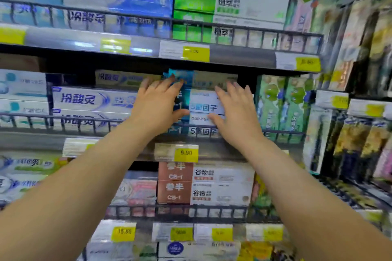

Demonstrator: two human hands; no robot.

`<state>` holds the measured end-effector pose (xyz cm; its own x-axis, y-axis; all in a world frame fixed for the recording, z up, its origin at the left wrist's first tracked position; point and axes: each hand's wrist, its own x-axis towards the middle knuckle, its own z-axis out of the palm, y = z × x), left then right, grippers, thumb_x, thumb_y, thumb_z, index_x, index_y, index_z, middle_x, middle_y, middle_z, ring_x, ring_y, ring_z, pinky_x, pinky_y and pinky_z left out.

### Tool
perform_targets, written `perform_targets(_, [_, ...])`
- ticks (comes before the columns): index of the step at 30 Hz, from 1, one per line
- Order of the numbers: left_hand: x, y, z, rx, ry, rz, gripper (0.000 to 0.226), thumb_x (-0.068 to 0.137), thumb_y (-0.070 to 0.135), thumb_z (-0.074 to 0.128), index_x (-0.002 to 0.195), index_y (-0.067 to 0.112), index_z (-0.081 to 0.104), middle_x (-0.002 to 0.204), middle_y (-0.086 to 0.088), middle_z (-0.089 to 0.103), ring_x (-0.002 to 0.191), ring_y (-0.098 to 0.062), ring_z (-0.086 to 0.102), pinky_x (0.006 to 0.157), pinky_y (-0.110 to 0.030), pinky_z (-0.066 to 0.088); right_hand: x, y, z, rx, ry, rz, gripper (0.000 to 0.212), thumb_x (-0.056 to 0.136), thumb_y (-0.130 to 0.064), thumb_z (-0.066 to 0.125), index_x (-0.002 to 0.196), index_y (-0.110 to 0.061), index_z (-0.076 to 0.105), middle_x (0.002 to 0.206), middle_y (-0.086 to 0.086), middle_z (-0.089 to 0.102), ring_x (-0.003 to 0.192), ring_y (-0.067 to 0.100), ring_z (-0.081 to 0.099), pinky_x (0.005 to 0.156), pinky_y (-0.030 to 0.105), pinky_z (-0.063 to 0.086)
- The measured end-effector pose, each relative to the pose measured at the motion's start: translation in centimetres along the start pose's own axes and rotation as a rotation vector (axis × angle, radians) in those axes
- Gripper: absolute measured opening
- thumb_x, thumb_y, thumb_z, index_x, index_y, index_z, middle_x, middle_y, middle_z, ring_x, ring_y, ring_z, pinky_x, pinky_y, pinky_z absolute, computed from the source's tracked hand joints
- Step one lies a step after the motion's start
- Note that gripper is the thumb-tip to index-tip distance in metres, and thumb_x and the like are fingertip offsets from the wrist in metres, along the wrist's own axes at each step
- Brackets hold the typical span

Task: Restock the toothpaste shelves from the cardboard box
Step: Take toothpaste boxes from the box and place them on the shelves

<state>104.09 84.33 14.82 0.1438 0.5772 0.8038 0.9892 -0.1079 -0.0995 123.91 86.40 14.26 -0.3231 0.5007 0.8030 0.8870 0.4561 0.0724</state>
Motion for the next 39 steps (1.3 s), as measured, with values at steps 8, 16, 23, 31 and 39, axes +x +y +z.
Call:
perform_targets(8, [-0.7, -0.2, 0.0, -0.024, 0.093, -0.009, 0.065, 0.078, 0.048, 0.069, 0.134, 0.021, 0.051, 0.129, -0.005, 0.056, 0.122, -0.031, 0.046, 0.104, -0.046, 0.023, 0.2, 1.5, 1.2, 0.172, 0.103, -0.058, 0.069, 0.073, -0.032, 0.076, 0.133, -0.01, 0.05, 0.122, 0.013, 0.054, 0.118, 0.033, 0.043, 0.114, 0.044, 0.013])
perform_targets(16, [-0.9, -1.4, 0.1, -0.072, 0.054, -0.096, 0.072, 0.077, 0.053, 0.068, 0.138, 0.021, 0.045, 0.137, -0.007, 0.05, 0.129, -0.029, 0.042, 0.109, -0.043, 0.017, 0.0, 1.7, 1.9, 0.105, 0.188, 0.024, 0.057, 0.082, -0.043, 0.064, 0.128, -0.012, 0.054, 0.119, 0.012, 0.056, 0.116, 0.033, 0.044, 0.114, 0.045, 0.012])
perform_targets(23, [-0.8, -1.5, -0.6, -0.174, 0.05, -0.117, 0.067, 0.077, 0.045, 0.072, 0.136, 0.025, 0.047, 0.136, -0.003, 0.05, 0.128, -0.025, 0.04, 0.106, -0.04, 0.019, -0.3, 1.5, 1.4, 0.111, 0.222, 0.053, 0.061, 0.074, -0.039, 0.074, 0.127, -0.018, 0.056, 0.12, 0.006, 0.056, 0.115, 0.029, 0.044, 0.11, 0.038, 0.008])
perform_targets(31, [-1.0, -1.9, -0.2, -0.228, 0.089, -0.104, 0.067, 0.072, 0.039, 0.078, 0.132, 0.02, 0.054, 0.128, -0.007, 0.055, 0.122, -0.028, 0.045, 0.101, -0.042, 0.028, 0.1, 1.4, 1.3, 0.163, 0.189, 0.085, 0.061, 0.074, -0.039, 0.074, 0.128, -0.02, 0.055, 0.125, 0.004, 0.055, 0.119, 0.026, 0.041, 0.108, 0.034, 0.009])
perform_targets(39, [-1.4, -1.8, -0.3, -0.234, 0.11, -0.08, 0.066, 0.073, 0.034, 0.078, 0.131, 0.016, 0.055, 0.127, -0.011, 0.057, 0.119, -0.033, 0.049, 0.099, -0.044, 0.031, 0.0, 1.3, 1.1, 0.206, 0.163, 0.089, 0.063, 0.077, -0.037, 0.072, 0.132, -0.017, 0.051, 0.133, 0.008, 0.051, 0.126, 0.027, 0.037, 0.114, 0.036, 0.001])
